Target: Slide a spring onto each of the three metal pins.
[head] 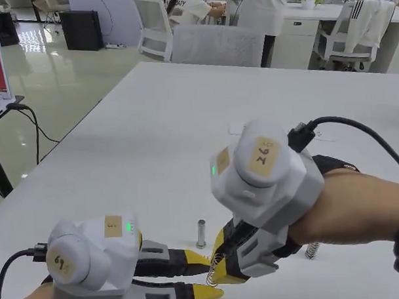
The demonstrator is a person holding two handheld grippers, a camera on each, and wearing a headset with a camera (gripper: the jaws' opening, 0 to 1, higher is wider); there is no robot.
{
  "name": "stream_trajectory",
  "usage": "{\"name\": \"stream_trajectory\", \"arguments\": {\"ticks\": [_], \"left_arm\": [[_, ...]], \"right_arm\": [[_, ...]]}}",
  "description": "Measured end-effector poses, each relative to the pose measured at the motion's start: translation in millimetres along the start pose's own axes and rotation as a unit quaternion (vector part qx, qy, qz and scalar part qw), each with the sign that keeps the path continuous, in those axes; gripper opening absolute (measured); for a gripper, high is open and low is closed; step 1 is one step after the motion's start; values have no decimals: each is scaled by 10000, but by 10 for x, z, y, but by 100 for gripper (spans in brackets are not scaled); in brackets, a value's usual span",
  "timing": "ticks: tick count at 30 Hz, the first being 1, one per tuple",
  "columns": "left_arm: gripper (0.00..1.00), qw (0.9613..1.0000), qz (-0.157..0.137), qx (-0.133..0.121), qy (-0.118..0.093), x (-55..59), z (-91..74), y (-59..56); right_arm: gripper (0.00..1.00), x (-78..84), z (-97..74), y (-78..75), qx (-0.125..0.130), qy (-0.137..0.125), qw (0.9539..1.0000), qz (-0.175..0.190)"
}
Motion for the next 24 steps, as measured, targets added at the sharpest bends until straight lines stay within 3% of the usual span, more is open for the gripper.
{"name": "stream_trajectory", "arguments": {"ticks": [13, 24], "left_arm": [[30, 9989, -288, -356, -31, 85, -123, 87], [41, 9965, -428, -702, -122, 119, -232, 157]], "right_arm": [[8, 217, -264, -203, 357, 181, 9991, 165], [8, 311, -472, -374, 654, 230, 9972, 290]]}}
Point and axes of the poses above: the centre of the closed fingertips' face, and the gripper's own axes: z roughly forward along the fingers, y roughly to its left, x roughly out of its underside, the point moved 1 cm from there along -z, roughly backward along the fingers, and after that the axes turned 15 degrees about -y, right-handed, at the moved point
